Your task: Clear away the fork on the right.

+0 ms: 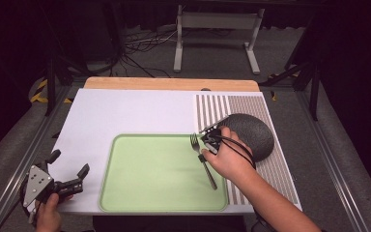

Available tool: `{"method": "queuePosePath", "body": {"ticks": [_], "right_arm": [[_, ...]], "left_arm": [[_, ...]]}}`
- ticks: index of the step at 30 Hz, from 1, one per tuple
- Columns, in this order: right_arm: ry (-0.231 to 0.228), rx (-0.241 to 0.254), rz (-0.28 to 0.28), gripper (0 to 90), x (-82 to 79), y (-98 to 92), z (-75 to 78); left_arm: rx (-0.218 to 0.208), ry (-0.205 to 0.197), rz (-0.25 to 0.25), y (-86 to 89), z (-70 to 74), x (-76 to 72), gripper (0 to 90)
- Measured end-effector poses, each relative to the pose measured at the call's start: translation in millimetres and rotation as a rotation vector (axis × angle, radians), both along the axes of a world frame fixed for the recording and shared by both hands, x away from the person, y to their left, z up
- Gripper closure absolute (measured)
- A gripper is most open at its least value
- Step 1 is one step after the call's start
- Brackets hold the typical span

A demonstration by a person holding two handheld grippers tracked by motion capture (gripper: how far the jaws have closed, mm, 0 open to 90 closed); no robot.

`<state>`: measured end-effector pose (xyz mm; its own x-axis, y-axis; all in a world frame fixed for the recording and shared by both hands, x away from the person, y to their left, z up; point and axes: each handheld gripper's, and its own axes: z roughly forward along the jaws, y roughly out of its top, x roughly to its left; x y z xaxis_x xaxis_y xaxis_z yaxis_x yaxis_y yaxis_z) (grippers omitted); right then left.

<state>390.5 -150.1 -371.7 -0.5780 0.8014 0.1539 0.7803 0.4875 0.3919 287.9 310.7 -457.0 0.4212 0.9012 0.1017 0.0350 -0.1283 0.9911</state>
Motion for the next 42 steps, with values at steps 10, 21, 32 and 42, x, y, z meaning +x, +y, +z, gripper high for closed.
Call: {"method": "queuePosePath", "body": {"ticks": [10, 21, 32, 42], "right_arm": [[0.042, 0.028, -0.041, 85.1, 7.3, -4.7, -16.7], [0.059, 0.025, -0.067, 85.0, 12.1, -7.0, -27.6], [0.075, 0.011, -0.076, 84.8, 14.1, -6.6, -37.7], [0.096, 0.0, -0.078, 84.8, 15.2, -6.2, -44.4]], "left_arm": [[0.001, 0.001, 0.0, 0.0, 0.0, 0.0, 0.3], [-0.001, 0.0, 0.001, 0.1, 0.0, -0.1, 0.3], [-0.001, 0.0, 0.0, 0.2, 0.0, 0.1, 0.3], [0.001, 0.0, 0.001, 0.0, -0.1, 0.2, 0.3]]}}
